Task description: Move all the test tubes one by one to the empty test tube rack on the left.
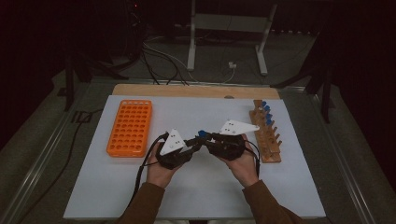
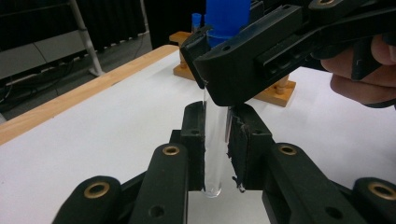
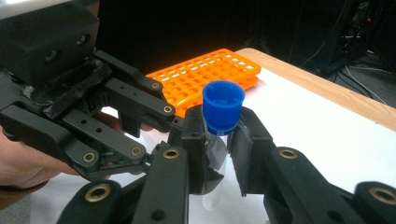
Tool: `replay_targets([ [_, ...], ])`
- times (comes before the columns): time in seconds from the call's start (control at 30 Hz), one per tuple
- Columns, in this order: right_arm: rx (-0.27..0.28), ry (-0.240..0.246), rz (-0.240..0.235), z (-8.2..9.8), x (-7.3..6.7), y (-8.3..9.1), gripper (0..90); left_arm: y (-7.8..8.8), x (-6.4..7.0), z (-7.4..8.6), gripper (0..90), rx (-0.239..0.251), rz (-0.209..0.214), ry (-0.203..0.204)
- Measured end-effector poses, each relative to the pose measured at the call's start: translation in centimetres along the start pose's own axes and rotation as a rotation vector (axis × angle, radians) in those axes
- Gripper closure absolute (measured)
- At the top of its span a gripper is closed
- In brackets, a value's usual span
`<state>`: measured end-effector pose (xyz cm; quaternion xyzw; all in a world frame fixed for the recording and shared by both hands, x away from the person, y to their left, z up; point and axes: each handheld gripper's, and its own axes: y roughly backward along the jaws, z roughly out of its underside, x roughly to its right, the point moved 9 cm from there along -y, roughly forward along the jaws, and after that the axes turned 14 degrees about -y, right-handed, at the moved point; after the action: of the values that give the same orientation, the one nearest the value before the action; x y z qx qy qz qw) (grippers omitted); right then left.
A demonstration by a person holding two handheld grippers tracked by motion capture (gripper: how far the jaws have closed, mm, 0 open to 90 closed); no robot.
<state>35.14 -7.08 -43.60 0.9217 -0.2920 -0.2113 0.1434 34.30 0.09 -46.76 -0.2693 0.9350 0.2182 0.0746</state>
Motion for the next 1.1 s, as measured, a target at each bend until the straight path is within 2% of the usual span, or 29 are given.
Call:
replay_targets([
  [0.03, 0.001, -0.001, 0.0, 0.0, 0.1, 0.0, 75.8, -0.1, 0.0, 0.0, 77.7, -0.001, 0.003, 0.006],
  [0.07, 0.006, -0.007, -0.005, 0.0, 0.2, 0.1, 65.8, -0.1, -0.1, 0.1, 77.9, -0.004, 0.002, 0.012],
  [0.1, 0.006, -0.007, -0.005, 0.0, 0.2, 0.1, 65.8, -0.1, -0.2, 0.2, 77.9, -0.002, 0.003, 0.022],
  [0.13, 0.011, -0.019, -0.008, -0.1, 0.4, 0.3, 55.1, -0.2, -0.3, 0.3, 78.0, -0.001, 0.002, 0.033],
  [0.17, 0.011, -0.019, -0.008, -0.1, 0.4, 0.3, 55.1, -0.1, -0.5, 0.5, 78.0, -0.004, -0.003, 0.038],
  [0.2, 0.017, -0.025, -0.006, -0.1, 0.5, 0.4, 48.8, -0.1, -0.6, 0.6, 78.1, -0.005, -0.006, 0.046],
  [0.23, 0.03, -0.023, 0.008, -0.2, 0.8, 0.7, 37.7, 0.0, -0.7, 0.7, 78.1, -0.006, -0.008, 0.05],
  [0.27, 0.039, -0.021, 0.025, -0.2, 1.0, 0.9, 31.5, 0.1, -0.9, 0.9, 78.1, -0.008, -0.013, 0.054],
  [0.3, 0.039, -0.021, 0.025, -0.2, 1.0, 0.9, 31.5, 0.2, -1.0, 0.9, 78.1, -0.008, -0.018, 0.059],
  [0.33, 0.056, -0.026, 0.062, -0.2, 1.6, 1.2, 21.1, 0.3, -1.2, 1.0, 78.1, -0.009, -0.022, 0.063],
  [0.37, 0.056, -0.026, 0.062, -0.2, 1.6, 1.2, 21.1, 0.4, -1.3, 1.1, 78.1, -0.009, -0.025, 0.068],
  [0.43, 0.074, -0.033, 0.108, 0.1, 2.6, 1.8, 13.6, 0.7, -1.7, 1.3, 78.1, -0.01, -0.034, 0.077],
  [0.5, 0.079, -0.047, 0.127, 0.4, 3.4, 2.1, 7.6, 1.0, -2.1, 1.5, 78.1, -0.007, -0.043, 0.09],
  [0.53, 0.079, -0.047, 0.127, 0.4, 3.4, 2.1, 7.6, 1.2, -2.3, 1.6, 78.1, -0.009, -0.045, 0.093],
  [0.57, 0.077, -0.054, 0.149, 0.8, 4.1, 2.4, 3.2, 1.4, -2.5, 1.7, 78.1, -0.009, -0.048, 0.098],
  [0.73, 0.074, -0.067, 0.187, 1.5, 5.3, 3.2, 0.6, 2.6, -3.5, 2.2, 78.1, -0.002, -0.063, 0.116],
  [0.97, 0.087, -0.079, 0.235, 2.9, 7.1, 5.2, 0.6, 4.8, -5.1, 3.2, 78.1, 0.013, -0.099, 0.15],
  [1.1, 0.094, -0.08, 0.253, 3.3, 7.6, 5.7, 0.6, 6.0, -6.2, 4.0, 78.2, 0.019, -0.132, 0.169],
])
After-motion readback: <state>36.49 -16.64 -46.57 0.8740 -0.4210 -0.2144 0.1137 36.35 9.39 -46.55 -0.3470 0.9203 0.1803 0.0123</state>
